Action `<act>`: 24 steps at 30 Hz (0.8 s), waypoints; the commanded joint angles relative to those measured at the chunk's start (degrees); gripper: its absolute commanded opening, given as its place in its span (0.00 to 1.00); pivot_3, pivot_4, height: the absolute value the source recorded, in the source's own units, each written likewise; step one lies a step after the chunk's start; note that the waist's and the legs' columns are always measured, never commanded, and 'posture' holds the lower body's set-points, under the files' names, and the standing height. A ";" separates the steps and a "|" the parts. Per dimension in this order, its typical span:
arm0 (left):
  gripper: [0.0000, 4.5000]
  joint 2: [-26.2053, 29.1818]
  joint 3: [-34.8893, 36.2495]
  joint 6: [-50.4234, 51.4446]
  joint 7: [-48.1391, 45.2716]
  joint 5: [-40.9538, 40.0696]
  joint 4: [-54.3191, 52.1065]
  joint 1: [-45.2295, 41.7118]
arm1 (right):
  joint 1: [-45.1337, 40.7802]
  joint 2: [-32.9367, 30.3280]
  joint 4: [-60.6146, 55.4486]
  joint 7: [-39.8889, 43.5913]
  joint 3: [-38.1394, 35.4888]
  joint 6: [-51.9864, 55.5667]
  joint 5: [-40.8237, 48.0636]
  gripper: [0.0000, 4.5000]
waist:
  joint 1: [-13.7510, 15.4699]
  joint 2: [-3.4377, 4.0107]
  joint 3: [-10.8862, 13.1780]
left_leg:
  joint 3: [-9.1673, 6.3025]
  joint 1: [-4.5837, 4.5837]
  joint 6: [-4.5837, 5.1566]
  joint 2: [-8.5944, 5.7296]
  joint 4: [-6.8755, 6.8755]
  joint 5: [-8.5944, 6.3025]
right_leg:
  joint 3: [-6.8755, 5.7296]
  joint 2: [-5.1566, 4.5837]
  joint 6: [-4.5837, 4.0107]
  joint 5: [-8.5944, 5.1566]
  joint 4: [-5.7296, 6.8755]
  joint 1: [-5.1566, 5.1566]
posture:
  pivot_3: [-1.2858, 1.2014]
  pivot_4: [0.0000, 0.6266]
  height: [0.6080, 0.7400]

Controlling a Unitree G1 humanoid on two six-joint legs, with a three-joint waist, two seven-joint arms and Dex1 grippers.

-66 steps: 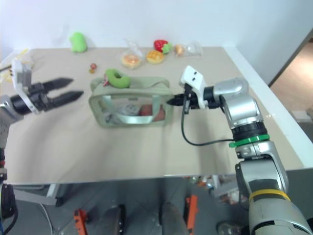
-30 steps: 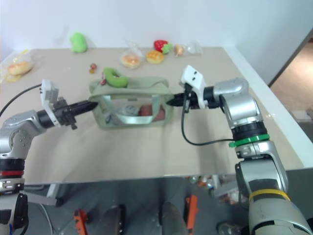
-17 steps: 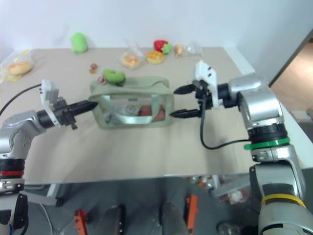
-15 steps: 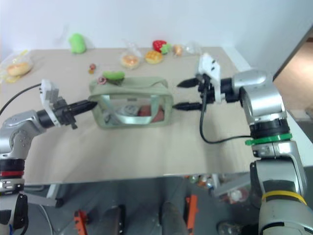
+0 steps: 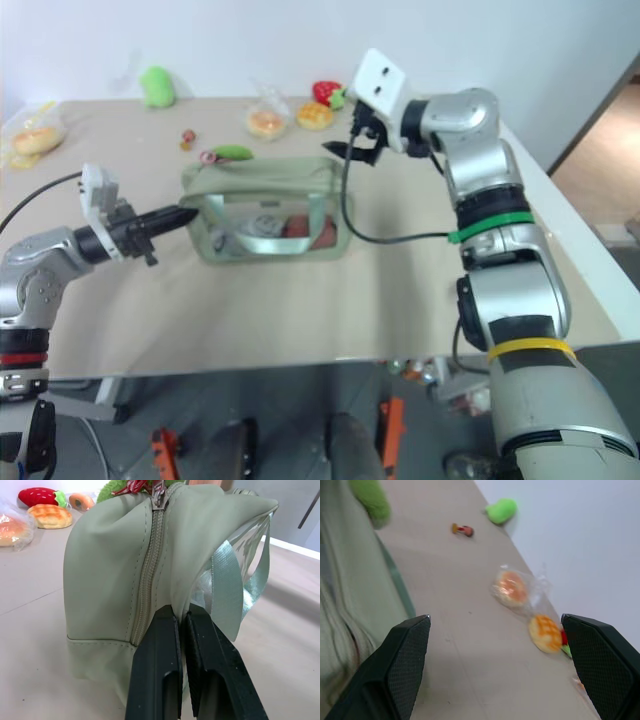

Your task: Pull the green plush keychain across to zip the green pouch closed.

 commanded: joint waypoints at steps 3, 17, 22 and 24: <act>0.00 0.51 1.02 -0.15 0.30 -0.47 -1.79 0.42 | -7.17 3.75 6.22 0.45 -1.62 -0.96 0.45 0.97 | -0.10 0.00 0.00 | 0.00 0.01 0.00 0.00 0.00 0.00 | 0.03 0.03 -0.02 0.00 0.00 -0.01 | 0.52 0.24 1.00; 0.00 -0.59 0.16 -0.66 0.71 -0.21 -2.99 1.38 | -11.56 14.92 11.20 11.14 -2.00 3.44 2.91 0.97 | -0.06 -0.01 -0.01 | -0.03 0.02 0.00 0.00 0.01 0.00 | 0.11 0.07 -0.03 0.00 0.02 0.03 | 0.52 0.24 1.00; 0.00 -0.57 0.28 -0.46 0.95 -0.36 -3.76 1.89 | -12.73 17.22 13.84 9.39 -2.31 2.97 2.06 0.97 | 0.08 -0.01 -0.01 | -0.07 0.03 0.00 0.01 0.01 0.00 | 0.11 0.11 -0.04 -0.01 0.10 0.01 | 0.52 0.24 1.00; 0.00 -0.59 0.35 -0.42 1.09 -0.41 -4.27 2.39 | -13.36 18.19 15.24 8.52 -2.59 2.95 1.83 0.97 | 0.12 -0.02 -0.01 | -0.07 0.01 0.00 0.00 0.01 0.00 | 0.11 0.10 -0.03 -0.02 0.09 0.02 | 0.52 0.24 1.00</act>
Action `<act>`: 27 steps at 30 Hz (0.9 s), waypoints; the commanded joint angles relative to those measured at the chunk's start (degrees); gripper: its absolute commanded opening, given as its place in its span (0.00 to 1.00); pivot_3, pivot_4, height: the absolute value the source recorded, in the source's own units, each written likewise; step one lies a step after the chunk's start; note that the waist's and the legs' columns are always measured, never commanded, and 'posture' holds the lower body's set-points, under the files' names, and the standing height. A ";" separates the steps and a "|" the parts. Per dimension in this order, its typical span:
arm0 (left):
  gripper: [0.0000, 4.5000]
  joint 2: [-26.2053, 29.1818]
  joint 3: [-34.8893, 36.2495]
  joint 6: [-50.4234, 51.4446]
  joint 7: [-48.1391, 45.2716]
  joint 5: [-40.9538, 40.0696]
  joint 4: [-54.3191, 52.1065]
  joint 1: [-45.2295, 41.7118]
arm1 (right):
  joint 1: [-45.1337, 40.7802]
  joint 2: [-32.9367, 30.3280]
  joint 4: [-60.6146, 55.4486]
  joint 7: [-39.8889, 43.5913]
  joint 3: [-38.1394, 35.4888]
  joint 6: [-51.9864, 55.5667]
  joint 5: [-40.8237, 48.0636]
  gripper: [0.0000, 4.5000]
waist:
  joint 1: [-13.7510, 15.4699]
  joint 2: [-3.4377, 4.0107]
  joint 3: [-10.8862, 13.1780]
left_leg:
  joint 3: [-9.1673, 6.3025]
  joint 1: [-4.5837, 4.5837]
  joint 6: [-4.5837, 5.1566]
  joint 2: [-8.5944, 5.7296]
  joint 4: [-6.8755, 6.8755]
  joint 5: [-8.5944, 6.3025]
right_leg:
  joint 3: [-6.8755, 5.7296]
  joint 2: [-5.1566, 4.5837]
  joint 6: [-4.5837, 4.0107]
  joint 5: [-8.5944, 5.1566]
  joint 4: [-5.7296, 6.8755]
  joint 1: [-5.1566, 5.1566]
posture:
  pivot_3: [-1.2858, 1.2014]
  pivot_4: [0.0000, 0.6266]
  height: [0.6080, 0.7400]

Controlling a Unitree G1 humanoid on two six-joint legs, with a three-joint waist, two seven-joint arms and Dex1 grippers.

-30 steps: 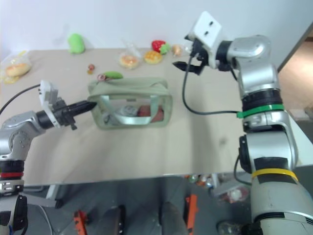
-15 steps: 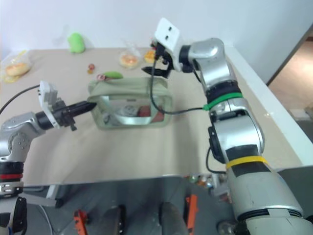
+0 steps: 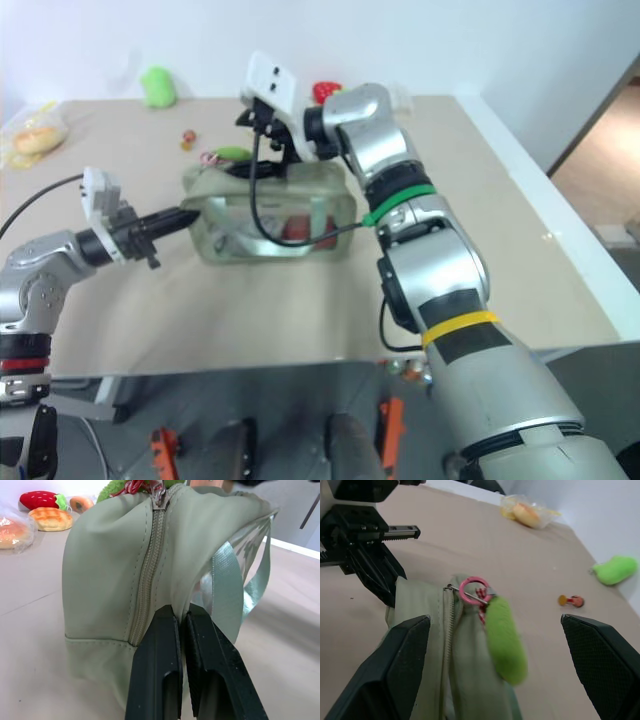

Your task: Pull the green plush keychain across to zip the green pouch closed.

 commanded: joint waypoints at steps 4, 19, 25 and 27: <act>0.00 0.04 0.27 0.11 0.46 -0.37 -2.73 1.56 | -3.18 1.63 2.94 -2.58 -1.28 -0.94 -0.50 0.97 | 0.00 -0.01 -0.01 | 0.00 0.01 0.00 0.00 0.00 0.00 | 0.00 0.01 -0.01 -0.01 0.00 0.00 | 0.52 0.24 1.00; 0.00 -0.27 -0.30 -0.14 0.88 -0.10 -2.93 2.13 | -4.95 3.17 5.95 -4.39 -2.53 0.03 -0.49 0.97 | -0.01 -0.01 -0.01 | -0.01 0.02 0.00 0.00 0.00 0.00 | 0.01 0.02 -0.03 -0.02 0.00 0.00 | 0.52 0.24 1.00; 0.00 -0.36 -0.74 -0.54 0.88 0.45 -2.88 2.64 | -4.69 3.45 6.41 -4.79 -2.75 0.55 -0.42 0.56 | -0.01 -0.01 -0.01 | -0.01 0.02 0.00 0.00 0.00 0.00 | 0.01 0.02 -0.03 -0.02 0.00 0.00 | 0.52 0.24 1.00; 0.00 -0.36 -0.78 -0.65 0.88 0.47 -2.82 2.70 | -4.62 3.44 6.51 -4.79 -2.70 0.55 -0.53 0.41 | -0.01 -0.01 -0.01 | -0.01 0.02 0.00 0.00 0.00 0.00 | 0.01 0.02 -0.03 -0.02 0.00 0.00 | 0.52 0.24 1.00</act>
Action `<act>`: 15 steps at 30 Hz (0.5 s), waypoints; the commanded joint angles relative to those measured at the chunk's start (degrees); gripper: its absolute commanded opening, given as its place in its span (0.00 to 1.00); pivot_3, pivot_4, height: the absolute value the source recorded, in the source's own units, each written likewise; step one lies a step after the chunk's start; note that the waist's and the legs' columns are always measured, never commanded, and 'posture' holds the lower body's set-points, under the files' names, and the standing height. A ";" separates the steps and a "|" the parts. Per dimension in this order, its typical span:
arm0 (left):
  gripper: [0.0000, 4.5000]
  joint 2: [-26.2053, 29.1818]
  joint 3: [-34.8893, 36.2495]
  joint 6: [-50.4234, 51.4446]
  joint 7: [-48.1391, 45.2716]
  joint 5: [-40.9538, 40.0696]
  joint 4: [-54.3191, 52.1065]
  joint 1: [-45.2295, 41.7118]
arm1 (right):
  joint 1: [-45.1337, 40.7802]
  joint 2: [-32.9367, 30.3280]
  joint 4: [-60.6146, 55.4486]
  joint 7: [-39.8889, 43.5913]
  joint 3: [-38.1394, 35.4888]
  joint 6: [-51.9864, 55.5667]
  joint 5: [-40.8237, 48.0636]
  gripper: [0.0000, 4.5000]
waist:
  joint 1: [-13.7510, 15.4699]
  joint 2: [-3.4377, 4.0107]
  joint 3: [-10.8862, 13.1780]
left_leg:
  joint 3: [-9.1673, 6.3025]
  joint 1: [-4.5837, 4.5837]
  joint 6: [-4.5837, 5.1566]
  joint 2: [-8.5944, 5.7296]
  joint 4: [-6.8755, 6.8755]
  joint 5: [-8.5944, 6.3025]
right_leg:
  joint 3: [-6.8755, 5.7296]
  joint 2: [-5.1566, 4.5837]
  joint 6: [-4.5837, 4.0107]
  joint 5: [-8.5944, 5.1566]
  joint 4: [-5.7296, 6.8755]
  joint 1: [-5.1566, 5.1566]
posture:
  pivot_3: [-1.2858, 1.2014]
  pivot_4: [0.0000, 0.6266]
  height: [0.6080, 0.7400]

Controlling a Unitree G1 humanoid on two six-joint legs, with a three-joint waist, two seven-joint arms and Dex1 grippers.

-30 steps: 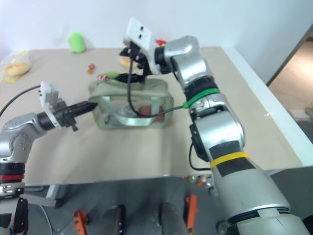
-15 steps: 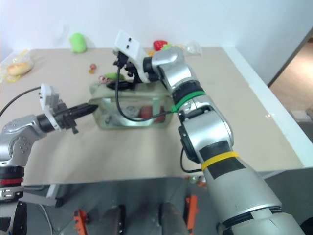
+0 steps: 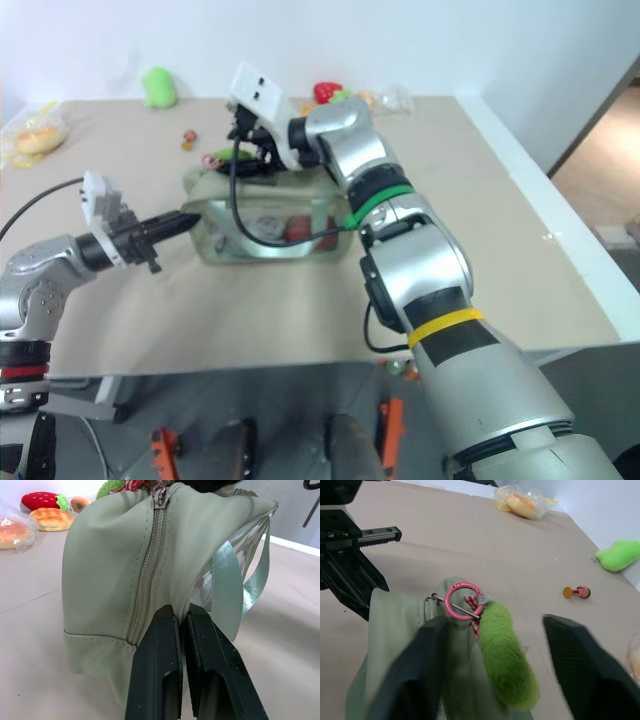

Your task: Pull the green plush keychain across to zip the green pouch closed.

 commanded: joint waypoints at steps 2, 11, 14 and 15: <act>0.00 -0.13 -0.86 -0.10 -0.20 0.36 -0.91 1.05 | -2.13 -0.02 -0.27 0.04 -1.49 -0.17 0.18 0.24 | 0.00 0.00 0.00 | 0.00 0.00 0.00 0.00 0.00 0.00 | 0.00 0.00 0.00 0.00 0.00 0.00 | 0.52 0.24 1.00; 0.00 -0.30 -0.55 -0.41 0.15 0.15 -0.30 0.43 | -2.21 -0.51 -0.17 -0.79 -1.63 -0.27 0.00 0.00 | 0.00 0.00 0.00 | 0.00 0.00 0.00 0.00 0.00 0.00 | 0.00 0.00 -0.01 0.00 0.00 0.00 | 0.52 0.24 1.00; 0.00 -0.41 -0.69 -0.40 0.13 0.19 -0.27 0.50 | -2.60 -1.34 -0.12 -1.84 -1.56 -0.74 -0.42 0.00 | 0.00 0.00 0.00 | 0.00 0.00 0.00 0.00 0.00 0.00 | 0.00 0.00 -0.01 -0.01 0.00 0.00 | 0.52 0.24 1.00; 0.00 -0.44 -0.75 -0.31 0.14 0.18 -0.33 0.52 | -3.13 -2.05 -0.03 -2.39 -1.64 -0.87 -0.61 0.00 | 0.00 0.00 0.00 | 0.00 0.00 0.00 0.00 0.00 0.00 | 0.00 0.00 -0.01 0.00 0.00 0.00 | 0.52 0.24 1.00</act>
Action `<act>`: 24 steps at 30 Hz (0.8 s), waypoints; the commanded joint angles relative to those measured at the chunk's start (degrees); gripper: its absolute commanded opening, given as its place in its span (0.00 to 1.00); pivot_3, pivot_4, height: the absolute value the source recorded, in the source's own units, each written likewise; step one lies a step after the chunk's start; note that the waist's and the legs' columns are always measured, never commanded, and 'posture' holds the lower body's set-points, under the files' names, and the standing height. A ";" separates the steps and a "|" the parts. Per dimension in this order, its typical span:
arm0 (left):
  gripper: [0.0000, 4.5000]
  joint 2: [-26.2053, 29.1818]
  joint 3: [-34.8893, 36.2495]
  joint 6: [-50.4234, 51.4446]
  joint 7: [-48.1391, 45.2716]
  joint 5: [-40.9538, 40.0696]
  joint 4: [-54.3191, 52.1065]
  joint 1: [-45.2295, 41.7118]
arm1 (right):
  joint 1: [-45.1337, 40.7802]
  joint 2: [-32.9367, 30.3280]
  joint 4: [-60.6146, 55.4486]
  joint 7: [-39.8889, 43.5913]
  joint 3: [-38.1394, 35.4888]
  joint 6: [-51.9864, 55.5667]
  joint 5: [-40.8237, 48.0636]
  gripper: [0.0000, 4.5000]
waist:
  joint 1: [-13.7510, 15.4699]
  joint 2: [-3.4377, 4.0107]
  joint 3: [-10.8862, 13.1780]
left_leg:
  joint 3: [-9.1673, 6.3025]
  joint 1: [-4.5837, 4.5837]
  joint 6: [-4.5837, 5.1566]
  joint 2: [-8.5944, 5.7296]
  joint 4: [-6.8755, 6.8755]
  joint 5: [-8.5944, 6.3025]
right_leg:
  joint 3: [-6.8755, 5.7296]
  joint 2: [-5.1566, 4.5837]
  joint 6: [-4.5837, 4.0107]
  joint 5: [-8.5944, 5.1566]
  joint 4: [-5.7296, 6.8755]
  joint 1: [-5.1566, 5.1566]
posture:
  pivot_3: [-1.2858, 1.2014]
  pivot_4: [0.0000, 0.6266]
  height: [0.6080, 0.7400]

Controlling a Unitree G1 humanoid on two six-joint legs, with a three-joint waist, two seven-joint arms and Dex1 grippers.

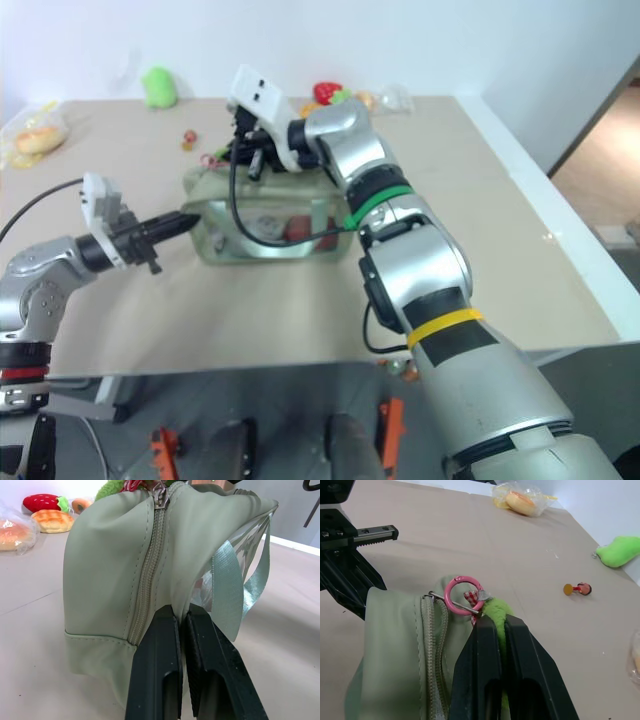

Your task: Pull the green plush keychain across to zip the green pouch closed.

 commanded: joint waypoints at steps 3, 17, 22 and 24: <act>0.00 -0.34 -0.89 0.38 -0.07 0.27 -0.21 0.23 | -4.81 -3.81 0.09 -2.75 -1.83 -1.37 -0.83 0.00 | 0.06 0.00 0.00 | 0.00 -0.02 0.00 0.00 0.00 0.00 | 0.00 0.00 0.00 0.00 0.00 0.00 | 0.52 0.24 1.00; 0.00 -1.43 -2.34 -0.40 -0.96 0.89 2.66 -1.99 | 0.67 -17.15 -15.25 16.23 0.89 -4.94 -0.96 0.00 | 0.67 -0.01 -0.01 | -0.02 -0.08 -0.01 -0.02 0.01 0.00 | 0.03 0.00 0.09 -0.18 -0.01 0.08 | 0.52 0.24 1.00; 0.00 -1.48 -2.60 -0.80 -1.56 1.21 3.88 -2.68 | 3.80 -19.37 -21.46 16.68 1.11 -2.62 -0.63 0.00 | 0.67 0.00 0.00 | 0.01 -0.15 -0.02 -0.07 0.03 0.00 | 0.13 -0.01 0.13 -0.18 0.00 0.04 | 0.52 0.24 1.00; 0.00 -1.47 -2.64 -0.85 -1.78 1.29 4.21 -2.91 | 4.56 -19.57 -23.30 16.45 1.12 -1.32 -0.36 0.00 | 0.68 0.00 0.00 | 0.01 -0.15 -0.02 -0.07 0.02 0.00 | 0.13 0.00 0.13 -0.19 0.00 0.04 | 0.52 0.24 1.00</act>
